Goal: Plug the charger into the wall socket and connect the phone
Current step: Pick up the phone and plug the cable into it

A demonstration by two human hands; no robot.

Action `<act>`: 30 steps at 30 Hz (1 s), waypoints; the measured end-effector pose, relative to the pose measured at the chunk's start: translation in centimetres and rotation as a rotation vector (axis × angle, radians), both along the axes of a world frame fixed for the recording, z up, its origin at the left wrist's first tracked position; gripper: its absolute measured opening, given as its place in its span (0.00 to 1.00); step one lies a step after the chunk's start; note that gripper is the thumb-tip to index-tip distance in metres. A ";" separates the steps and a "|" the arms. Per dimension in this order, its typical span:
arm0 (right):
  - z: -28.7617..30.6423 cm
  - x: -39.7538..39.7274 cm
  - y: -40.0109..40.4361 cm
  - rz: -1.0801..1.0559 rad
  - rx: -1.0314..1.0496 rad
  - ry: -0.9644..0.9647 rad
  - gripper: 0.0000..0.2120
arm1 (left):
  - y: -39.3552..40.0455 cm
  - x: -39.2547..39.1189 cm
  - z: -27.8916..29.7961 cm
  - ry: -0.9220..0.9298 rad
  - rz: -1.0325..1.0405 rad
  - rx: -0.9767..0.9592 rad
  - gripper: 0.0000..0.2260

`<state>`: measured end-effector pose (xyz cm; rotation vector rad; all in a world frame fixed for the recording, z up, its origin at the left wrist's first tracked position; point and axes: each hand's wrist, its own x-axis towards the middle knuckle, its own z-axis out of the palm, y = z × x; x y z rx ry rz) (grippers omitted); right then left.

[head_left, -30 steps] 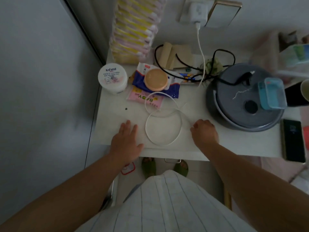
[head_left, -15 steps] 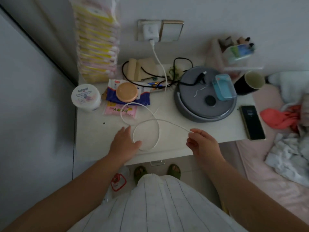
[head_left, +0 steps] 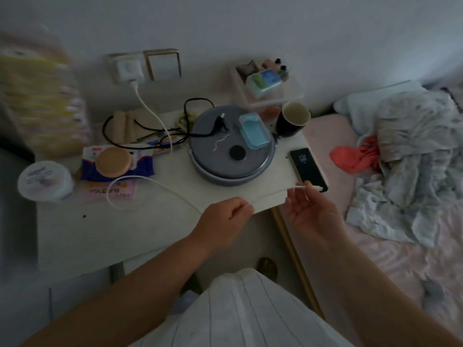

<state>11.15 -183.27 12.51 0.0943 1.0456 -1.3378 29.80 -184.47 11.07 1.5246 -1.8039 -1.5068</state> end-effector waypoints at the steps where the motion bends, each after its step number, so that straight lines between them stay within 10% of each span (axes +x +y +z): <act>1: -0.3 -1.3 -0.1 0.003 0.007 -0.002 0.06 | 0.1 -1.4 -0.2 0.003 0.005 0.008 0.13; 12: -2.7 -17.3 -2.9 0.160 0.178 -0.011 0.10 | 1.6 -18.8 -3.4 -0.136 0.089 0.089 0.09; 24: -5.6 -24.7 -6.1 0.413 0.223 0.499 0.08 | 0.4 -28.1 -5.6 -0.099 0.185 0.232 0.07; 30: -7.2 -25.4 -7.4 0.600 0.204 0.728 0.10 | -4.0 -27.6 -6.7 -0.081 0.554 0.308 0.14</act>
